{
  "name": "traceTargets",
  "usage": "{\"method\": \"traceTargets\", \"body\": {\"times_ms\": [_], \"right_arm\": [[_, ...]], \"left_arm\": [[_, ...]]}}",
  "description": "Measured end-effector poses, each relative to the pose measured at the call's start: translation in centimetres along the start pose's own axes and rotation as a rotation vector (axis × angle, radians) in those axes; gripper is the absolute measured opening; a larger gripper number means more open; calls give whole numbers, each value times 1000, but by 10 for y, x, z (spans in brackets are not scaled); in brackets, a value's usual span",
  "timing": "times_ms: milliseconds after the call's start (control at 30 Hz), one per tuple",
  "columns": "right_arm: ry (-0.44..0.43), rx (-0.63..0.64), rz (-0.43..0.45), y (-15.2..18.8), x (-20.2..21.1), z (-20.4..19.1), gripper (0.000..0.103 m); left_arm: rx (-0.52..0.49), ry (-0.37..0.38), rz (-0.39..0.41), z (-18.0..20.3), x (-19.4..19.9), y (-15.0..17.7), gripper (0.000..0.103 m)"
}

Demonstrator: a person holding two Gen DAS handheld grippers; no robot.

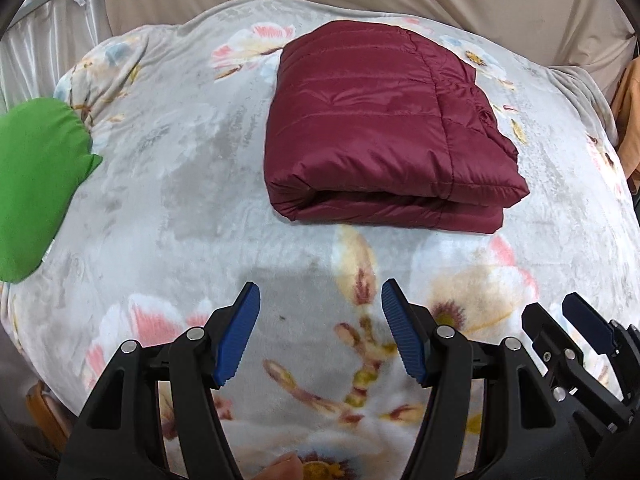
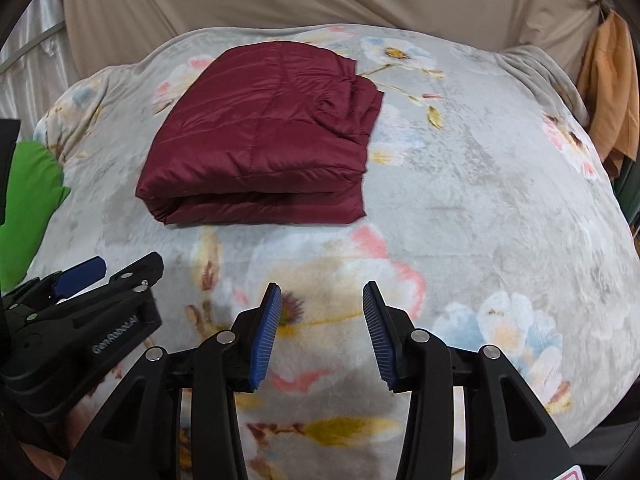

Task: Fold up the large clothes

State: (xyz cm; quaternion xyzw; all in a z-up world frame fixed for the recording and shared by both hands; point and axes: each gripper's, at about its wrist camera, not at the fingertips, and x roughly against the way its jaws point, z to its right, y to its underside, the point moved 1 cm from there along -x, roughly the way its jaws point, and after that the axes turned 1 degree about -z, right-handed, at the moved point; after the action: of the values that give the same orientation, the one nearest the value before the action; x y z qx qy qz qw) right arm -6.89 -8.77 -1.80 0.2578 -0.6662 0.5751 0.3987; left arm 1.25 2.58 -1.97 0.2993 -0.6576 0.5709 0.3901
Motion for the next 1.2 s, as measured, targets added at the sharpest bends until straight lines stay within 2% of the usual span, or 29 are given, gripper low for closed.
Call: {"method": "traceTargets", "body": {"times_ms": [433,933,1100,1200], "right_arm": [[-4,12,-15,2,-12,-18,46],[12,-3,0,0,-17,-15,46],[-11,5,-5,3,-20,-19,47],[14,8,8,2,-19,-19,48]], "left_arm": [[-12,-47,56,-5,-4,0,61],[2,-45,93,-4,-8,-3,60],[2,-2,100,-1,-7,-3,61],[1,-29,93,0,-8,-4,62]]}}
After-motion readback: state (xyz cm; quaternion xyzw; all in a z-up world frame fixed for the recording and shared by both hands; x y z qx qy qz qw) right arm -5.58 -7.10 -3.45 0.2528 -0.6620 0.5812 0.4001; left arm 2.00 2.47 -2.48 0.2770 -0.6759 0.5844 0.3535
